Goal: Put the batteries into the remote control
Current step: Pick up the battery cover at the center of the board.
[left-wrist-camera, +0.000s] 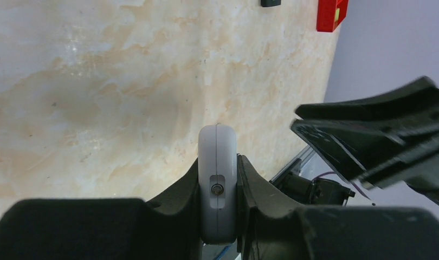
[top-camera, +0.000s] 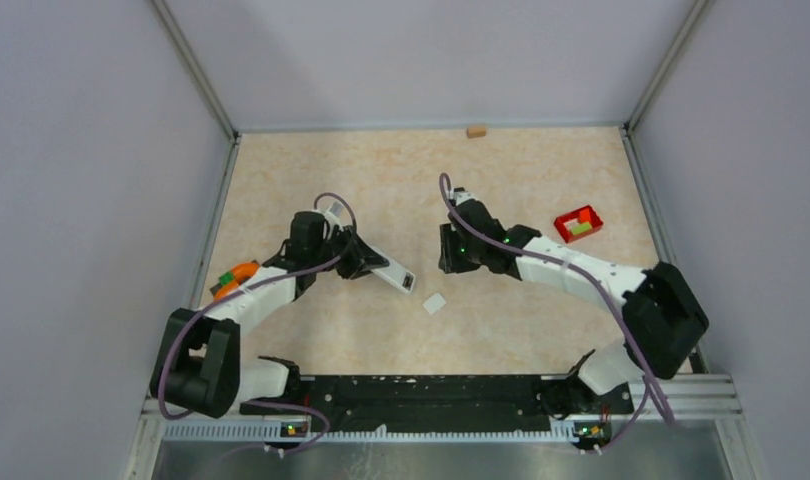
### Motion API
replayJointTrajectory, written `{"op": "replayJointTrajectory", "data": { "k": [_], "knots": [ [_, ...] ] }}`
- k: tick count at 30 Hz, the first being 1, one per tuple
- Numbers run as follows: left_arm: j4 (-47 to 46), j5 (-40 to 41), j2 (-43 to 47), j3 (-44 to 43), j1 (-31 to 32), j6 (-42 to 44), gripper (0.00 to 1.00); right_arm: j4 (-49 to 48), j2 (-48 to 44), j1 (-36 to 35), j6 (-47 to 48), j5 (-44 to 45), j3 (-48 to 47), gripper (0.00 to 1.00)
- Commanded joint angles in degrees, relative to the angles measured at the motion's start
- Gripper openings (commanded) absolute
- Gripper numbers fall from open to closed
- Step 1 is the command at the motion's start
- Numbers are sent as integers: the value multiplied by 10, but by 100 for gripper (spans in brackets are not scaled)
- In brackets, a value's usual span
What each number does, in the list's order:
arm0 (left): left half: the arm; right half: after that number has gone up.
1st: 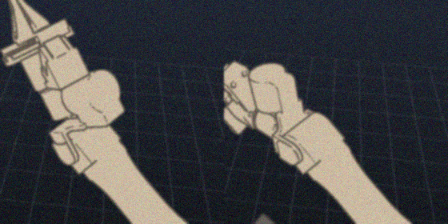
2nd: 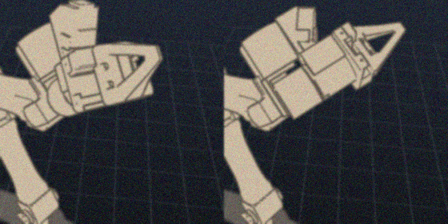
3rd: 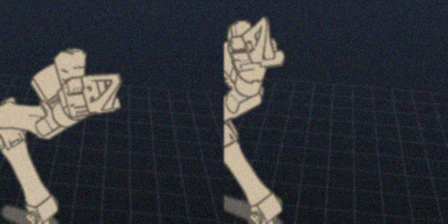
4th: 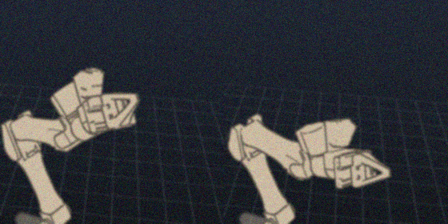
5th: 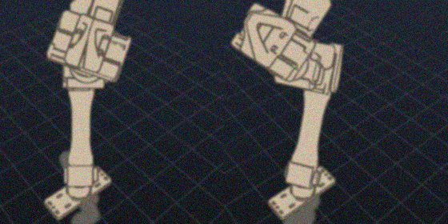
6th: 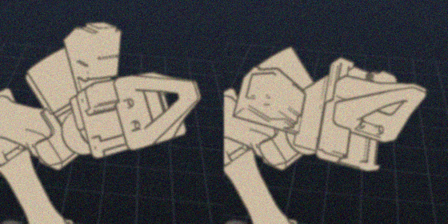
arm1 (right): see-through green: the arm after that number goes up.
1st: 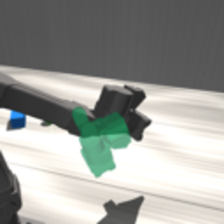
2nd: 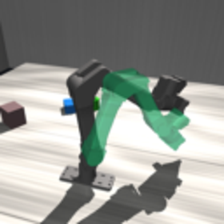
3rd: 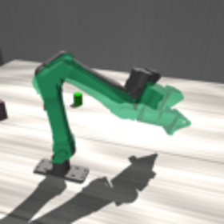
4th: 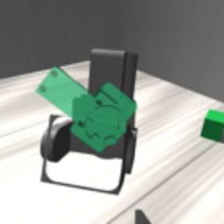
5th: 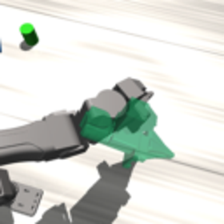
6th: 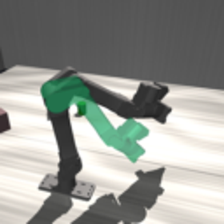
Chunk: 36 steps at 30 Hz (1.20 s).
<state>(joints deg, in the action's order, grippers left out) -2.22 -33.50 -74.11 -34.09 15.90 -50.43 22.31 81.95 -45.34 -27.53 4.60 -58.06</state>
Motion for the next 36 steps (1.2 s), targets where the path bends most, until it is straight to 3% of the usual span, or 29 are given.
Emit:
{"op": "replayJointTrajectory", "data": {
  "k": [1,12,20,36],
  "knots": [
    [28,23,45,-17,-3,26,0,-3,82,17,-60,10,-21,26],
    [133,79,135,-30,-3,71,0,2,208,32,-82,-5,-73,8],
    [152,94,186,-30,-3,83,0,8,194,19,-85,-59,-33,4],
    [157,123,173,-40,-3,84,0,49,162,-21,-75,-129,6,0]
  ]
}}
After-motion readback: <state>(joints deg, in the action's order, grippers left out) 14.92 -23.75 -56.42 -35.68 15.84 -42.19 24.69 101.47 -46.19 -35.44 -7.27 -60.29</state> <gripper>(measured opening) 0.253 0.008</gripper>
